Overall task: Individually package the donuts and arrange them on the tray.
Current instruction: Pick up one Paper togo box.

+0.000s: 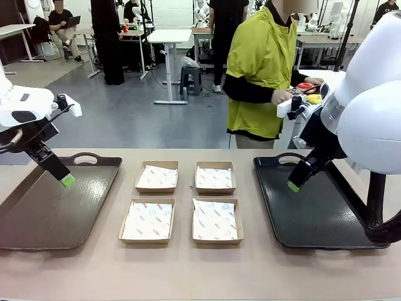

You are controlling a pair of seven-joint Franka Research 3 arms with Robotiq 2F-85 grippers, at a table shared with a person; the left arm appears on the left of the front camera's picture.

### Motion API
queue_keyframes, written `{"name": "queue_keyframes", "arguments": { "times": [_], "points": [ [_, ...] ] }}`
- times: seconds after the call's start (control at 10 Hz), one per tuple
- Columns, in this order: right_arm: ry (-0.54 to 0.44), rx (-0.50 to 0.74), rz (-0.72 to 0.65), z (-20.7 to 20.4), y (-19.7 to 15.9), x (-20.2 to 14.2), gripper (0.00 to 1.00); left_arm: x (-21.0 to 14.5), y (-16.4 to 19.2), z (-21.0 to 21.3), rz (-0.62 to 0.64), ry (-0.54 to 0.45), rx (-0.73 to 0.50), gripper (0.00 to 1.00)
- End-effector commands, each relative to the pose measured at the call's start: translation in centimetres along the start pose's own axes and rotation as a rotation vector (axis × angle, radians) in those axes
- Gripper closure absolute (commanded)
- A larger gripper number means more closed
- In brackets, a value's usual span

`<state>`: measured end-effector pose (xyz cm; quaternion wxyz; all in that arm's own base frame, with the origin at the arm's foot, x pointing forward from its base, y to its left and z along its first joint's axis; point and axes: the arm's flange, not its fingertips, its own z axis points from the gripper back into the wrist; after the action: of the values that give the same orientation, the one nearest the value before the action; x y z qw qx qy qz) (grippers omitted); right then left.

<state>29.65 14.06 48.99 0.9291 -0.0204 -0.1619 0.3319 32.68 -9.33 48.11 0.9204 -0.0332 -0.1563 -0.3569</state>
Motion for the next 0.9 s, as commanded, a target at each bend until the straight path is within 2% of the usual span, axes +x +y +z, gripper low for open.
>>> {"name": "queue_keyframes", "arguments": {
  "times": [0.0, 0.1, 0.2, 0.3, 0.4, 0.5, 0.8],
  "points": [
    [-0.127, 0.270, -0.127, -0.2, -1.6, -1.2, 0.00, -0.1, 1.4, 0.2, 0.171, -0.124, -0.205, 0.00],
    [-0.213, 0.470, -0.226, -0.4, -3.2, -2.8, 0.00, -0.7, 2.2, 0.6, 0.306, -0.227, -0.393, 0.00],
    [-0.309, 0.613, -0.305, -0.3, -5.0, -4.6, 0.00, -1.4, 3.2, 1.1, 0.427, -0.306, -0.553, 0.00],
    [-0.386, 0.710, -0.370, -0.3, -6.4, -6.4, 0.00, -2.5, 4.8, 1.3, 0.534, -0.362, -0.666, 0.00],
    [-0.437, 0.807, -0.433, -0.7, -8.0, -8.8, 0.00, -4.1, 6.2, 0.9, 0.639, -0.356, -0.748, 0.00],
    [-0.452, 0.874, -0.491, -1.5, -9.2, -10.7, 0.00, -5.4, 7.5, 0.2, 0.718, -0.336, -0.815, 0.00],
    [-0.370, 0.982, -0.591, -5.6, -13.0, -16.2, 0.00, -11.0, 11.2, -2.2, 0.895, -0.296, -0.938, 0.00]
  ]
}}
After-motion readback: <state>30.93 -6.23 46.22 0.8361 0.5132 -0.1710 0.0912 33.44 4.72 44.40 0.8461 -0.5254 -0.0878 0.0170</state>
